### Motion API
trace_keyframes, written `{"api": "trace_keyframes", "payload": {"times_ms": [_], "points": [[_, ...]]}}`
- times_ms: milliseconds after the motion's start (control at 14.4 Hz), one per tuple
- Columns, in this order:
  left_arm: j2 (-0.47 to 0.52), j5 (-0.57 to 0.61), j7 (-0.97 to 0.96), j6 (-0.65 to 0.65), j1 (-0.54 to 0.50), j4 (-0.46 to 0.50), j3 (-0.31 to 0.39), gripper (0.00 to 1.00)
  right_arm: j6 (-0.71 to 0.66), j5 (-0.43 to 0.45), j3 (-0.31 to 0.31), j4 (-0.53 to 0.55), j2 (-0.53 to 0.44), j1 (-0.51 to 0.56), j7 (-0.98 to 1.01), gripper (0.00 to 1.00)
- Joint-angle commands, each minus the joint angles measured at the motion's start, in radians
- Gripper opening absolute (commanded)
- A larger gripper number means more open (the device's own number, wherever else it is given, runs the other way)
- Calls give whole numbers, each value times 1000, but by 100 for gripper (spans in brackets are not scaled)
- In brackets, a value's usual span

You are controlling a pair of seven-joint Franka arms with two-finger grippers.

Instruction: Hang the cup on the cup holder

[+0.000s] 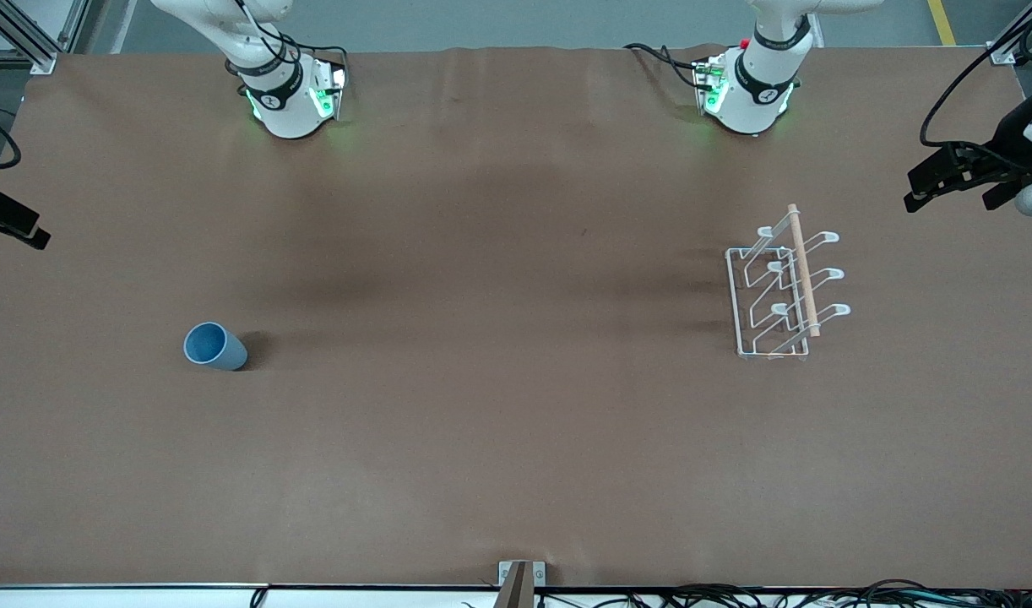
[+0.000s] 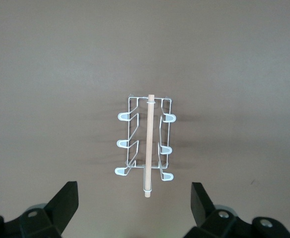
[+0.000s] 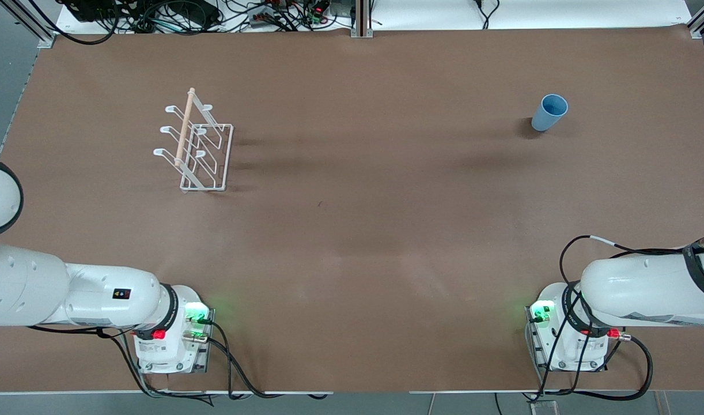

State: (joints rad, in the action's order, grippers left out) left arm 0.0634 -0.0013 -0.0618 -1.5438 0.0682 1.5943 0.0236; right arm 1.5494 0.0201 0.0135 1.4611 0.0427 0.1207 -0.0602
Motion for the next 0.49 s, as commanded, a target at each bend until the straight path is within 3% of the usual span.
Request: {"api": "trace_keyframes", "payload": {"times_ms": [0,416], "points": [[10,1,-6,16,4,-3,-1,100,6,8,-1,8,-6,1,0,100],[7,3,-10,11,4,-5,1,100,-14,8,-3,8,-4,1,8,100]]}}
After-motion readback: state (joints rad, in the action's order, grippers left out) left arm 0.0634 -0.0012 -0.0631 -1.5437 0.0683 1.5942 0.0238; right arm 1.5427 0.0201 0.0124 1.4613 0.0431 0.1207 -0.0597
